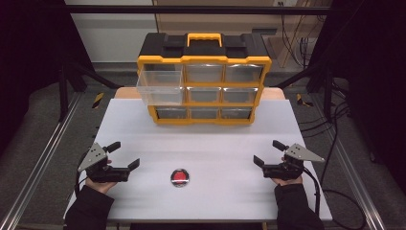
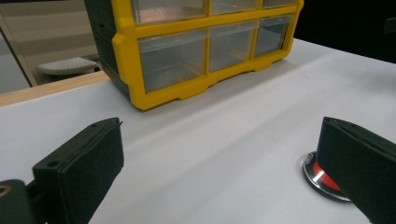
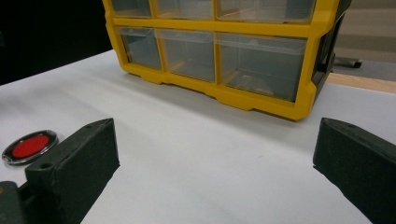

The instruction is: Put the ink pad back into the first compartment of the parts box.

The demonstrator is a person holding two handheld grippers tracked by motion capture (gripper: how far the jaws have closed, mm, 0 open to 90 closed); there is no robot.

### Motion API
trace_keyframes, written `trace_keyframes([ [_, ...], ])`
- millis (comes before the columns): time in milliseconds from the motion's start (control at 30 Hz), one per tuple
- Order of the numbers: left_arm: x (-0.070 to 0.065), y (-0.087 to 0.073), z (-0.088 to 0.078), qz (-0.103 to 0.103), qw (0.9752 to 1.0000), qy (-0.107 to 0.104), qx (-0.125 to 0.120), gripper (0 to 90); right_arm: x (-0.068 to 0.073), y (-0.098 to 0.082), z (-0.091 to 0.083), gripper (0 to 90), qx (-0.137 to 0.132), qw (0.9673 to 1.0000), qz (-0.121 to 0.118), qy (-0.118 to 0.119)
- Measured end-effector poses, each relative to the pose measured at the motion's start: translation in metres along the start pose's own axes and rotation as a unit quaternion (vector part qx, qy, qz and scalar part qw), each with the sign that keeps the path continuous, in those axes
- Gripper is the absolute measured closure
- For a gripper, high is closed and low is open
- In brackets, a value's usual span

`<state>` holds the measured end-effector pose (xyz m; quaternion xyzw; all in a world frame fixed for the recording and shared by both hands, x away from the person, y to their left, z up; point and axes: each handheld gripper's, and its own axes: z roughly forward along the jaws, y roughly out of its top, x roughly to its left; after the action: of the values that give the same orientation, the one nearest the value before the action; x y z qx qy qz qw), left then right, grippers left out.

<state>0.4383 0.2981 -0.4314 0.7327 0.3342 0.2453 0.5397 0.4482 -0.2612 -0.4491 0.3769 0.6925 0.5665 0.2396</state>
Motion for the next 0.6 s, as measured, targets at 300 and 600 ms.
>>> trace_keyframes([
  [300,-0.012,0.007,0.01,0.006,0.9997,-0.012,0.019,0.3,0.0,0.0,0.001,0.2,0.004,1.0,-0.002,-0.003],
  [600,-0.024,0.012,0.019,0.009,0.9989,-0.02,0.043,0.0,0.0,-0.001,0.001,0.2,0.006,1.0,-0.003,-0.004],
])
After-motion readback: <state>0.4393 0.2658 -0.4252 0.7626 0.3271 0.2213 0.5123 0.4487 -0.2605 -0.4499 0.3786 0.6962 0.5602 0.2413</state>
